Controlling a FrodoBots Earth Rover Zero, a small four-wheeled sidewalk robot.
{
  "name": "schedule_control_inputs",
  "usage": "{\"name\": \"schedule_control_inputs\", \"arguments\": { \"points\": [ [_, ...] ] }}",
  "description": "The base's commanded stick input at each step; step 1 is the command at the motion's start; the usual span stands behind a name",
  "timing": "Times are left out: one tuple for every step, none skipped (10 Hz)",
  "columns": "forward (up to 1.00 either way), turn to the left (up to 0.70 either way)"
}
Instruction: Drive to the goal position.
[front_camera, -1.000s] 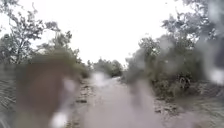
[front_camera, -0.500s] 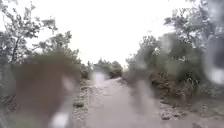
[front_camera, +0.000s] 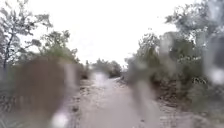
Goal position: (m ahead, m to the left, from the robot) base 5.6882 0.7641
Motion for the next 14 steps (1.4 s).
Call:
{"name": "schedule_control_inputs", "arguments": {
  "points": [
    [0.45, -0.26],
    [0.45, -0.25],
    [0.45, 0.0],
    [0.45, 0.0],
    [0.45, 0.0],
    [0.45, 0.0],
    [0.45, 0.0],
    [0.45, 0.0],
    [0.45, 0.0],
    [0.45, 0.0],
    [0.45, 0.0],
    [0.45, 0.0],
    [0.45, 0.0],
    [0.45, 0.0]
  ]
}}
